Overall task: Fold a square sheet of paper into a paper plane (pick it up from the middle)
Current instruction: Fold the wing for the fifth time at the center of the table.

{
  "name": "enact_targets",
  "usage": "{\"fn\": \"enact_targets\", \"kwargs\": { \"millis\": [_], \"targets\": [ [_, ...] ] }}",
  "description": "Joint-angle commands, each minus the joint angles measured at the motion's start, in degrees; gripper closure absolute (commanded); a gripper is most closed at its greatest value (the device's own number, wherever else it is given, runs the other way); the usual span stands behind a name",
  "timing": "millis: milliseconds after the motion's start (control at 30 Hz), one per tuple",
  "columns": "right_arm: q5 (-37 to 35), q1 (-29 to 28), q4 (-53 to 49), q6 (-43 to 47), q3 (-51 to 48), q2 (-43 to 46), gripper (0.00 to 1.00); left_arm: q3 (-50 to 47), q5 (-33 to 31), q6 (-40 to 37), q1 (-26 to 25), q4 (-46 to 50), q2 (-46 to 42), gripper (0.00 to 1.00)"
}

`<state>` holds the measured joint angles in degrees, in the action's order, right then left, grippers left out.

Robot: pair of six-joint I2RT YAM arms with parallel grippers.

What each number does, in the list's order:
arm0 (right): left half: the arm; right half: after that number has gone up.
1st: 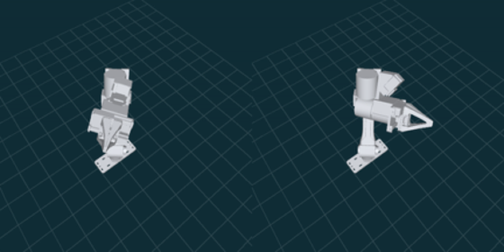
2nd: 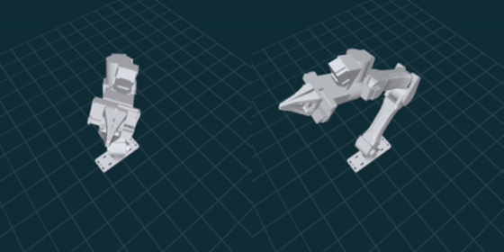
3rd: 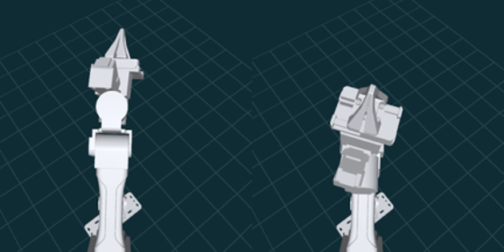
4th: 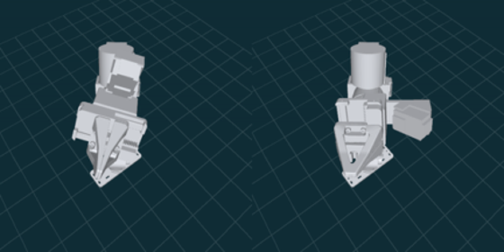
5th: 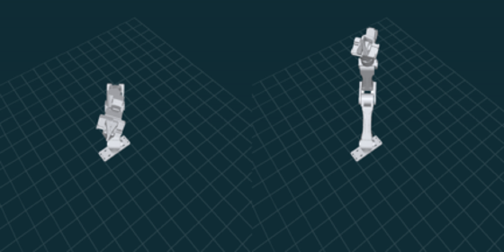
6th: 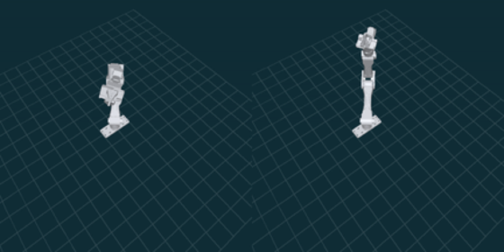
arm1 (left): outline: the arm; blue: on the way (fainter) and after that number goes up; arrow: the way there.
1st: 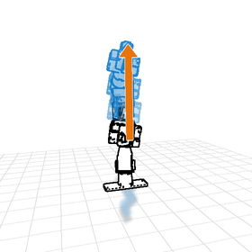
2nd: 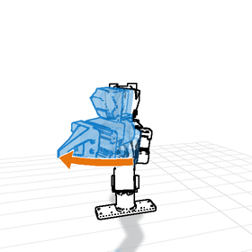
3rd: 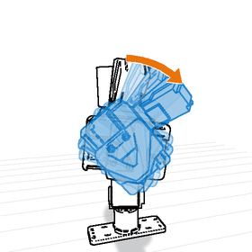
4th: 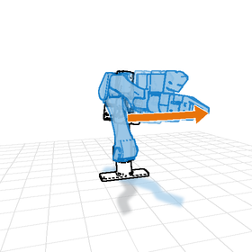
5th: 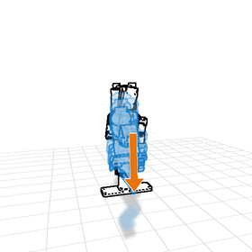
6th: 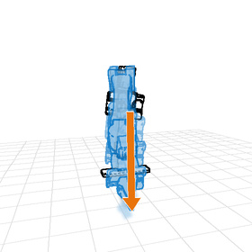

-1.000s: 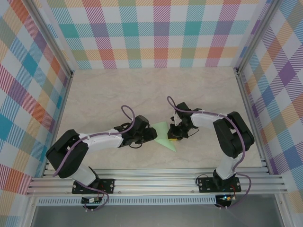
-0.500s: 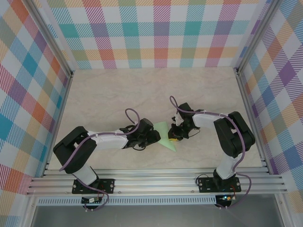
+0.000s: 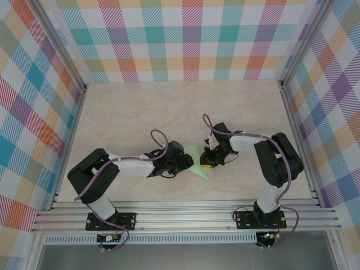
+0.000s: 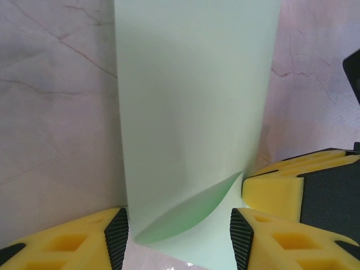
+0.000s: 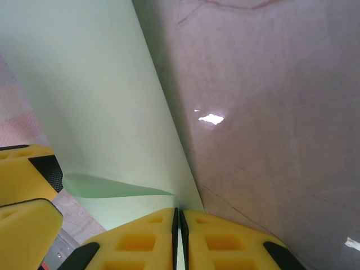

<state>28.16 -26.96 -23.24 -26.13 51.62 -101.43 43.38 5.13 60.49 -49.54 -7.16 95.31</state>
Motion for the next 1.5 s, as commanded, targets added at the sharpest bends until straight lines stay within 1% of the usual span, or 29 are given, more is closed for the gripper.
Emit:
{"fn": "enact_targets", "kwargs": {
  "millis": [0,167,467,567,667,733,833,1033,1200,1333,1467],
  "targets": [
    [-2.68,0.42,0.8,-0.28,-1.91,-0.79,0.87,0.91,0.84,0.51,-0.74,-3.0,0.82,0.47],
    [-2.51,0.84,1.18,-0.52,-2.31,-0.64,0.87,0.45,0.92,0.41,-0.91,-5.33,0.25,0.49],
    [-2.06,1.51,2.08,-1.21,-2.31,-0.46,0.86,-0.07,0.41,0.24,-1.0,-7.77,-0.61,0.61],
    [-2.33,1.57,2.39,-1.53,-2.4,-0.02,0.86,0.25,0.82,-0.01,-1.13,-8.04,-0.3,0.63],
    [-2.7,1.82,2.41,-1.85,-2.24,0.11,0.86,1.26,2.31,-0.95,-1.24,-7.95,0.52,0.63],
    [-3.05,1.91,2.4,-2.15,-2.13,0.24,0.86,2.08,2.96,-1.63,-1.51,-6.95,1.1,0.61],
    [-3.35,2.0,2.48,-2.68,-2.22,0.88,0.83,2.19,2.75,-1.73,-1.94,-6.11,1.24,0.61],
    [-3.78,2.02,2.02,-3.31,-2.53,4.21,0.78,2.56,0.82,-1.86,-1.97,-3.32,1.14,0.77],
    [-5.24,2.08,0.72,-2.72,-3.16,7.55,0.75,3.9,0.09,-2.33,-2.0,-0.75,1.74,0.86],
    [-4.09,2.08,1.35,-1.39,-4.63,10.33,0.75,5.07,0.33,-2.48,-1.97,-0.08,2.41,0.88],
    [-1.94,2.09,1.45,-0.61,-5.46,12.11,0.81,6.69,0.32,-2.79,-1.98,1.94,3.38,0.9]
  ]
}}
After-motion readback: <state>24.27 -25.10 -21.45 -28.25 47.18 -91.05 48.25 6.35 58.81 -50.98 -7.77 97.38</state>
